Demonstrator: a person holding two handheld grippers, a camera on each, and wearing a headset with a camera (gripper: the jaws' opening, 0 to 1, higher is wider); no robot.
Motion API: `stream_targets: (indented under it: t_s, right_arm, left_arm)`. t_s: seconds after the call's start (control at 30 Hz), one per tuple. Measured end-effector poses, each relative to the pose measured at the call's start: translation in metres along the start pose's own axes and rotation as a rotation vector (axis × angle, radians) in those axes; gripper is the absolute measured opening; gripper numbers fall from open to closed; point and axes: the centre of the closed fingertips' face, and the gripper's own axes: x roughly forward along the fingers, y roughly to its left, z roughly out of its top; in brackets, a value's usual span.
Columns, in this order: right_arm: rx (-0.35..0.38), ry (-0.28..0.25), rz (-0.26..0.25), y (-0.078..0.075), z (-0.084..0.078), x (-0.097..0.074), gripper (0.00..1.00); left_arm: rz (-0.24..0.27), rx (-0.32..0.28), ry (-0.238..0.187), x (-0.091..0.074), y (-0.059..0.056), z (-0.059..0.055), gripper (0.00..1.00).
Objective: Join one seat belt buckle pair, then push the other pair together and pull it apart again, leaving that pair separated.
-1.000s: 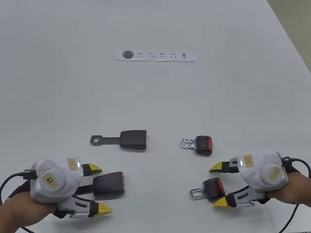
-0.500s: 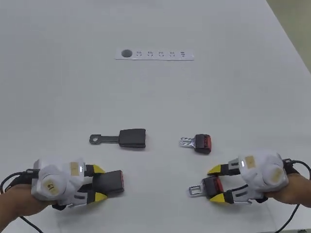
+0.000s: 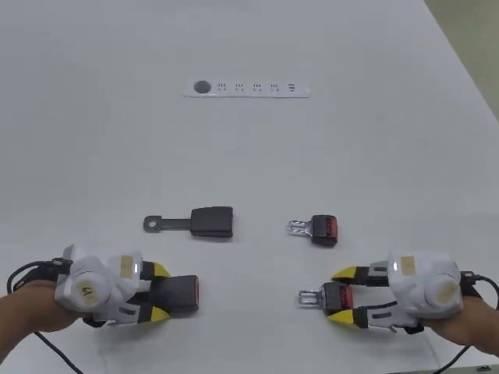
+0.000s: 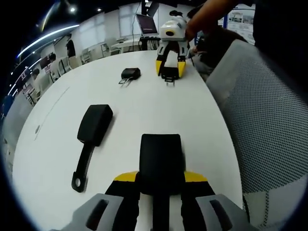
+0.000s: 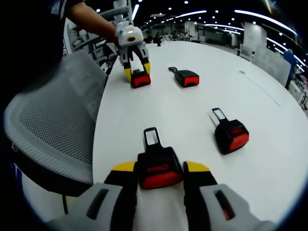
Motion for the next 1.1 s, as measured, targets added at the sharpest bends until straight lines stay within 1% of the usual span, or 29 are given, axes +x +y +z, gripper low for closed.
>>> stream_targets:
  t_s: [0.13,0.2,0.5,0.83,0.9,1.07,1.1]
  right_arm:
    - [0.007,-0.012,0.005,0.0,0.004,0.004,0.37]
    - [0.023,-0.026,0.006,0.0,0.008,0.006,0.37]
    - [0.013,-0.051,0.006,0.003,0.025,0.021,0.37]
    - [0.006,-0.086,0.011,0.008,0.051,0.045,0.37]
    - [-0.005,-0.092,0.014,0.01,0.056,0.051,0.37]
    - [-0.004,-0.107,0.014,0.015,0.071,0.067,0.37]
    - [-0.016,-0.113,0.018,0.016,0.076,0.07,0.37]
  left_arm:
    - [0.001,-0.002,0.003,0.0,-0.001,0.0,0.34]
    - [0.001,-0.001,0.008,0.0,0.0,-0.001,0.34]
    - [0.001,-0.001,0.015,0.0,-0.001,-0.001,0.34]
    - [-0.001,0.005,0.019,0.0,-0.001,-0.001,0.34]
    - [-0.002,0.007,0.022,0.0,-0.001,-0.001,0.34]
    - [-0.003,0.007,0.024,0.0,-0.001,-0.001,0.34]
    - [-0.003,0.008,0.024,0.0,-0.001,-0.001,0.34]
